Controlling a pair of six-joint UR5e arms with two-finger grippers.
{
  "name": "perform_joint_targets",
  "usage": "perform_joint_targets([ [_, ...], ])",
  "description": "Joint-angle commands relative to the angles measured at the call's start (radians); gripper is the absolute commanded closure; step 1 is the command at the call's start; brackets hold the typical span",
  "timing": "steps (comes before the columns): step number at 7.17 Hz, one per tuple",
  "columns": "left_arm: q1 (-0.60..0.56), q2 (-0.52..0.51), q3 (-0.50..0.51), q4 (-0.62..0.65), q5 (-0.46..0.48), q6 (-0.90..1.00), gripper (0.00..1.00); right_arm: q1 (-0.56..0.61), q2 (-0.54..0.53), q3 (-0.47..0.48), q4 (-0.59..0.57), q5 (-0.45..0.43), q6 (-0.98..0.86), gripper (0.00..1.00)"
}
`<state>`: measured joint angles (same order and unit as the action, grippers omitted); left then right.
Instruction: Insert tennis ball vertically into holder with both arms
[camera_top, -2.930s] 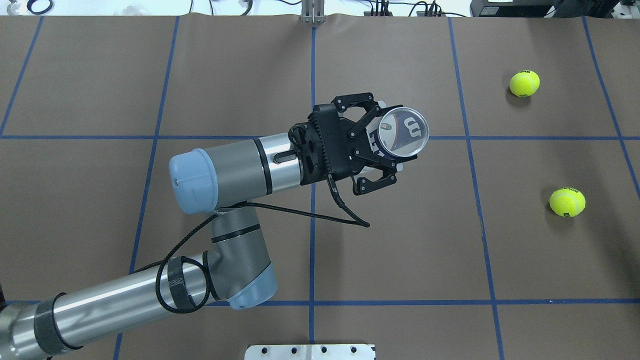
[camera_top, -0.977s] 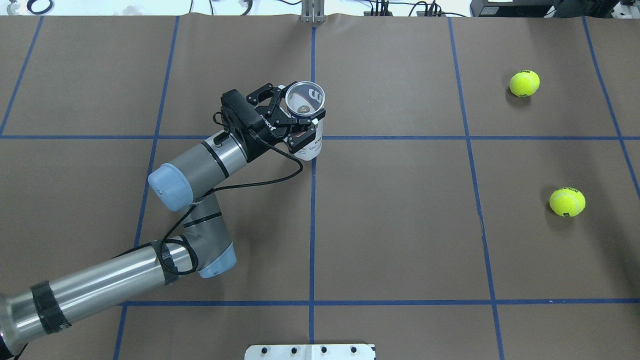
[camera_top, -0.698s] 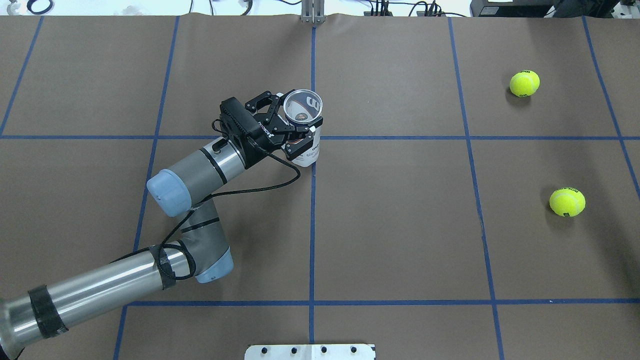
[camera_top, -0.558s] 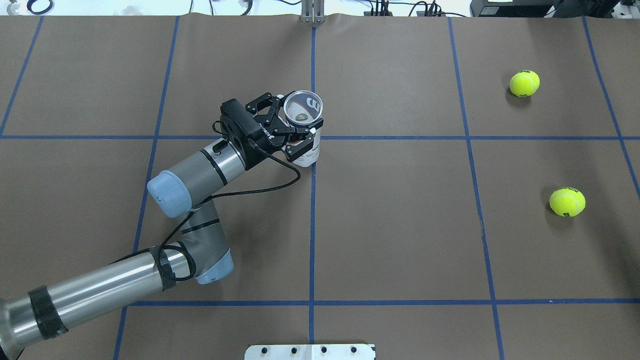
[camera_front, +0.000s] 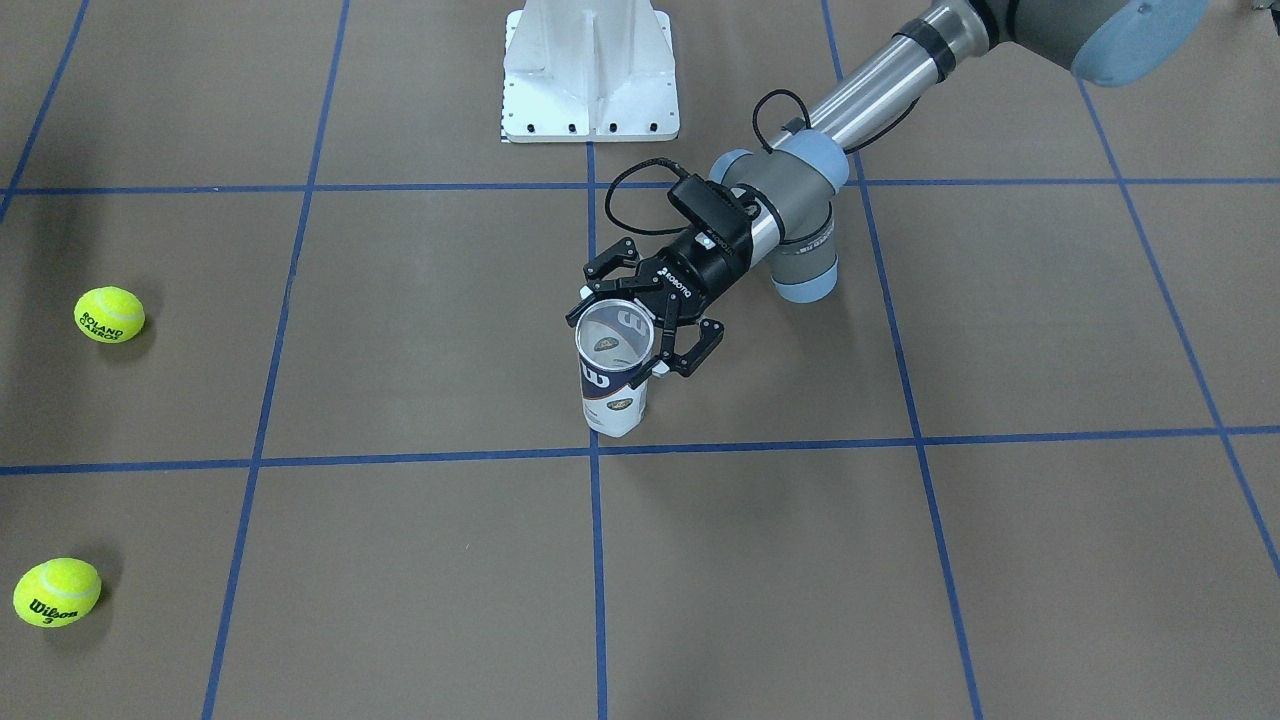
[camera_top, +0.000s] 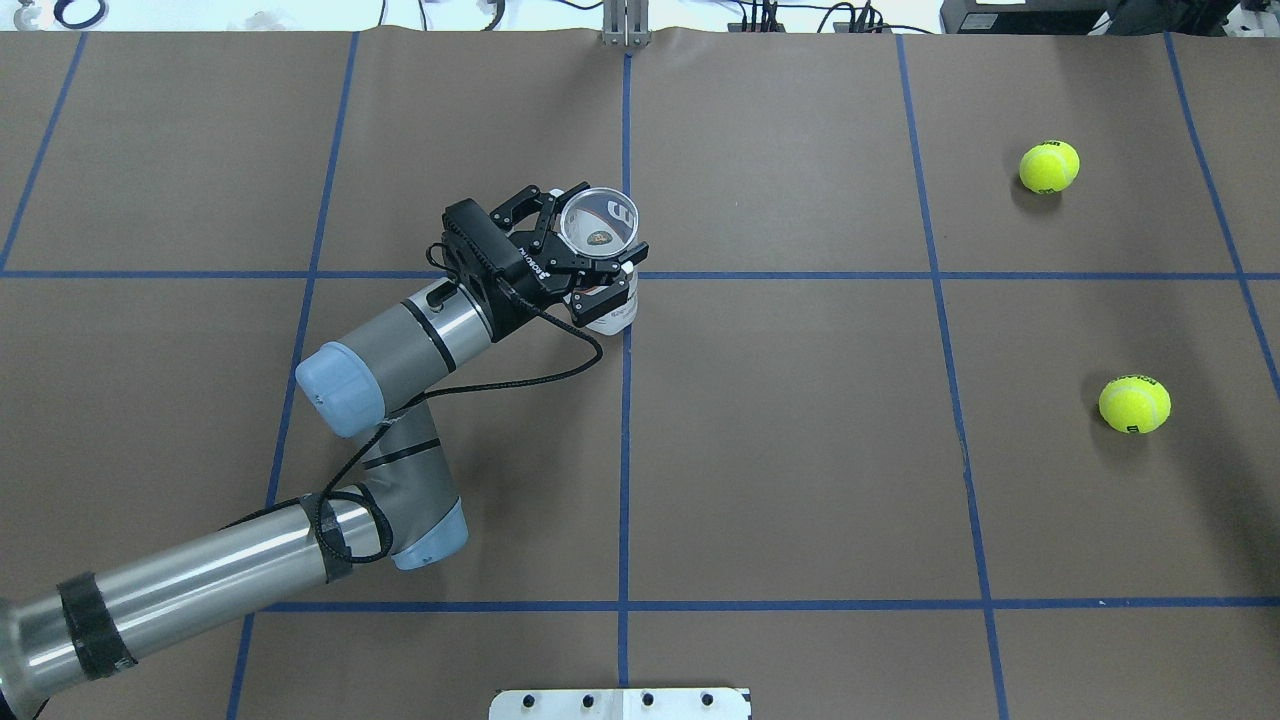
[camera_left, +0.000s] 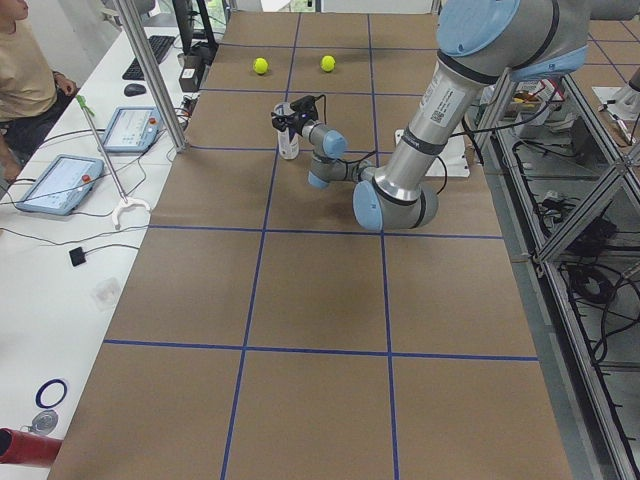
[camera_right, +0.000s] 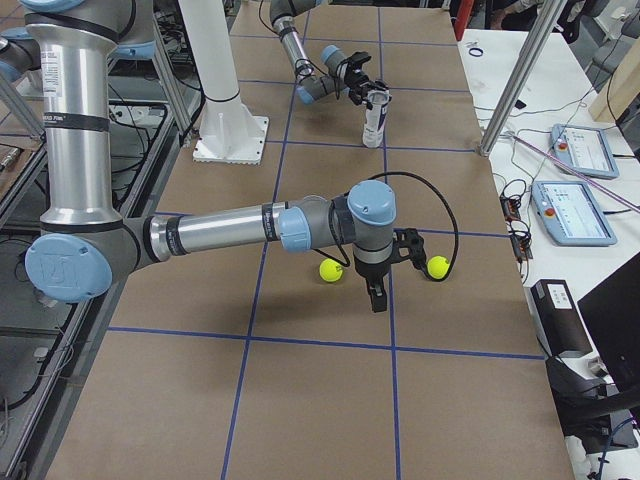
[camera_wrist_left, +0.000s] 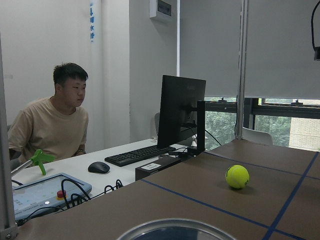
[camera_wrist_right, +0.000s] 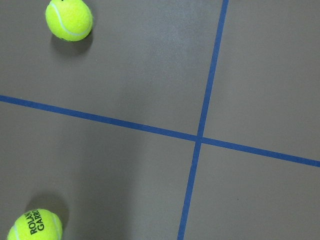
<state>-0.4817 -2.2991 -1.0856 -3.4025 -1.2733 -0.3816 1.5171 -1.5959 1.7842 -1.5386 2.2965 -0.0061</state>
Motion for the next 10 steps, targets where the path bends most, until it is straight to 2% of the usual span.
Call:
perform_joint_targets([
  [1,0.002,0.004,0.003,0.0,0.0,0.004,0.02,0.0,0.001,0.006,0.0,0.009,0.008,0.01],
  [4,0.002,0.015,0.001,0.002,0.0,0.006,0.02,-0.012,0.002,0.063,0.005,0.075,0.185,0.01],
  [5,0.002,0.015,0.001,0.002,-0.001,0.007,0.02,-0.059,0.002,0.09,0.035,0.092,0.29,0.01],
  [7,0.002,0.015,0.0,0.002,-0.001,0.007,0.02,-0.197,-0.022,0.098,0.249,0.068,0.588,0.01],
  [9,0.002,0.014,-0.002,0.002,-0.001,0.006,0.02,-0.309,-0.073,0.103,0.403,-0.004,0.775,0.01],
  [10,0.002,0.013,-0.002,0.002,-0.001,0.006,0.02,-0.38,-0.117,0.11,0.479,-0.084,0.861,0.01],
])
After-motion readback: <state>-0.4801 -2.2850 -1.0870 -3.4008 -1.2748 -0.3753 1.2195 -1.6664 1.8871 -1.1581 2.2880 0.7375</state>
